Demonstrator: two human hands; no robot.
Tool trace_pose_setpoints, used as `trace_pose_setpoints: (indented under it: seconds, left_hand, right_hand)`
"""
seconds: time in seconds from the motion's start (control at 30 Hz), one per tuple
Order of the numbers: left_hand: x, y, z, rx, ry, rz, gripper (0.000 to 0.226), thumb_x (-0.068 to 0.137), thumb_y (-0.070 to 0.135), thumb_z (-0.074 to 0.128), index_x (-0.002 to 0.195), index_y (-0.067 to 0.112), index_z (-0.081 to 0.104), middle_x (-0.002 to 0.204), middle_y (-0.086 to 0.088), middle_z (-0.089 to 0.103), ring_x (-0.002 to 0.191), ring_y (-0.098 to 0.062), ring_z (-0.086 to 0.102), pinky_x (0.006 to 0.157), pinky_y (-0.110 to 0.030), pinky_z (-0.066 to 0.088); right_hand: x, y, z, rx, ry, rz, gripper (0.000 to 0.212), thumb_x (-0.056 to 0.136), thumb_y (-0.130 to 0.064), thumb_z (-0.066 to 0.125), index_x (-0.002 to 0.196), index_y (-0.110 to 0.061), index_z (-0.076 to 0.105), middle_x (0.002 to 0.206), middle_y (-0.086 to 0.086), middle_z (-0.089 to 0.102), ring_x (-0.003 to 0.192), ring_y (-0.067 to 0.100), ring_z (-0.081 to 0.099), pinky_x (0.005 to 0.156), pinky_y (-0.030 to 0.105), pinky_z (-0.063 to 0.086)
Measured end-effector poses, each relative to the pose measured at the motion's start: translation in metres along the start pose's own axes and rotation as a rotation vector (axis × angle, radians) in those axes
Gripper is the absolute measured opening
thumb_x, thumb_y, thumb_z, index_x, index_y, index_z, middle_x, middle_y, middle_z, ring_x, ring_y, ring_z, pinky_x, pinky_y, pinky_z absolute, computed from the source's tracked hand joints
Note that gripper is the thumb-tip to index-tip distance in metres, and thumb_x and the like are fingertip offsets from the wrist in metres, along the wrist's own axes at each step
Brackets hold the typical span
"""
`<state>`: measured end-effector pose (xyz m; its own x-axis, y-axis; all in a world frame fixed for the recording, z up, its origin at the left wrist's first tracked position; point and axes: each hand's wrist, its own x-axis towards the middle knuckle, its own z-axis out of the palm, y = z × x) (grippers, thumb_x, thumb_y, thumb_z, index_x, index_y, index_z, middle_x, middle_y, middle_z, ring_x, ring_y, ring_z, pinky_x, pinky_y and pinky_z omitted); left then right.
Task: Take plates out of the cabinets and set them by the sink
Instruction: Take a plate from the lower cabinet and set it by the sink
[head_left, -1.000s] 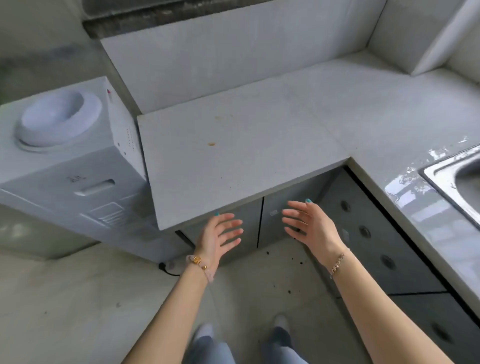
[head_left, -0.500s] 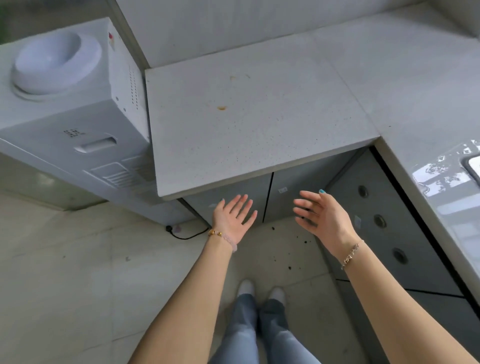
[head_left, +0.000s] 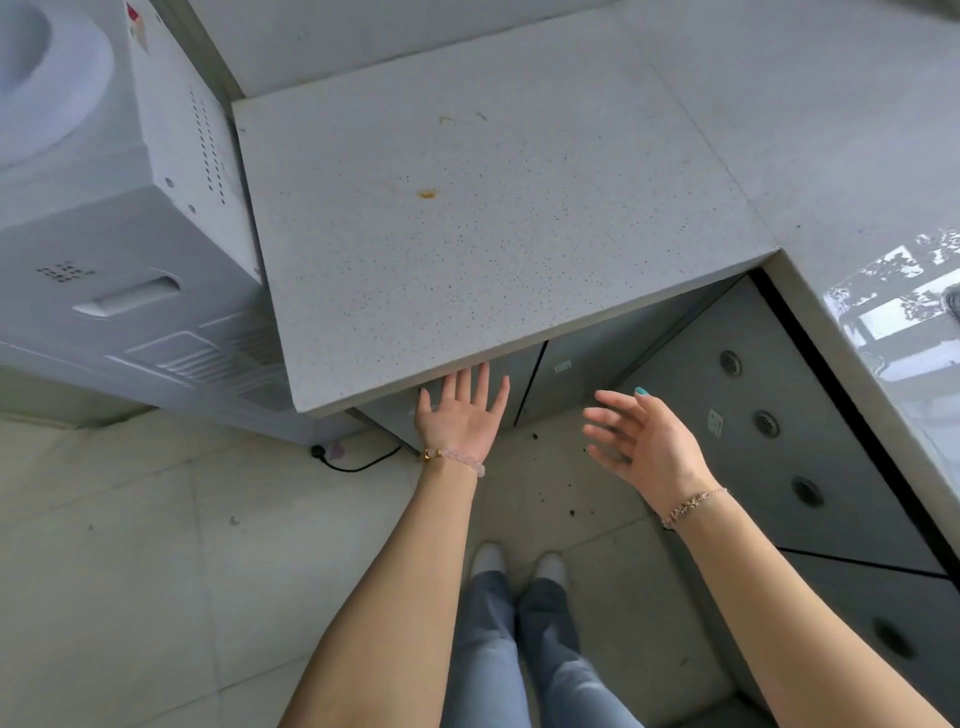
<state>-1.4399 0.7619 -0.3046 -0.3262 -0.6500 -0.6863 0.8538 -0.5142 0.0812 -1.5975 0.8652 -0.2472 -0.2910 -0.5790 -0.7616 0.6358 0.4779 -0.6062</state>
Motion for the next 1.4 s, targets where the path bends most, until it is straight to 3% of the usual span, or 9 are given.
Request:
trace_pose_setpoints:
  seconds: [0.17,0.6,0.97,1.23,1.33,1.4]
  left_hand:
    - [0.002,-0.001,0.0,-0.013,-0.028,-0.015,0.057,0.099,0.047,0.018,0.139,0.014,0.041,0.131,-0.008,0.05,0.135,-0.025,0.037,0.102,-0.053,0.034]
    - [-0.013,-0.014,0.017,-0.034,0.064,0.059,0.054,0.101,0.039,0.016,0.144,0.013,0.032,0.151,-0.005,0.034,0.138,-0.024,0.033,0.11,-0.051,0.027]
    - [-0.038,-0.04,0.006,0.054,0.135,0.206,0.055,0.1,0.041,0.016,0.142,0.011,0.036,0.152,-0.006,0.032,0.137,-0.029,0.034,0.109,-0.054,0.028]
    - [-0.063,-0.052,-0.015,0.05,0.186,0.258,0.055,0.099,0.041,0.021,0.142,0.012,0.038,0.151,-0.005,0.032,0.139,-0.023,0.029,0.107,-0.055,0.027]
    - [-0.07,-0.053,-0.022,0.037,0.176,0.25,0.054,0.097,0.043,0.027,0.137,0.011,0.045,0.143,-0.008,0.042,0.132,-0.025,0.039,0.103,-0.051,0.033]
    - [-0.076,-0.057,-0.028,0.016,0.17,0.243,0.054,0.096,0.042,0.031,0.133,0.006,0.047,0.128,-0.011,0.051,0.114,-0.026,0.05,0.096,-0.045,0.039]
  right_hand:
    - [0.001,0.002,0.002,0.016,0.019,0.001,0.036,0.098,-0.034,0.037,0.107,-0.011,0.064,0.086,0.003,0.068,0.079,0.018,0.063,0.083,0.036,0.048]
    - [-0.014,0.006,-0.016,0.034,0.023,-0.003,0.038,0.098,-0.034,0.037,0.11,-0.011,0.065,0.086,0.004,0.07,0.077,0.018,0.064,0.079,0.035,0.05]
    - [-0.021,-0.025,-0.055,-0.064,-0.122,-0.014,0.036,0.098,-0.034,0.038,0.1,-0.013,0.066,0.085,0.003,0.07,0.078,0.019,0.065,0.086,0.037,0.049]
    - [-0.024,-0.041,-0.072,-0.138,-0.205,-0.009,0.036,0.098,-0.034,0.038,0.1,-0.013,0.066,0.086,0.004,0.07,0.082,0.02,0.065,0.083,0.036,0.051]
    - [-0.026,-0.04,-0.071,-0.166,-0.23,-0.004,0.036,0.098,-0.034,0.037,0.102,-0.012,0.066,0.088,0.005,0.069,0.083,0.02,0.064,0.084,0.037,0.051]
    - [-0.027,-0.04,-0.07,-0.176,-0.24,0.001,0.036,0.098,-0.034,0.038,0.103,-0.011,0.066,0.089,0.005,0.069,0.083,0.02,0.064,0.083,0.037,0.051]
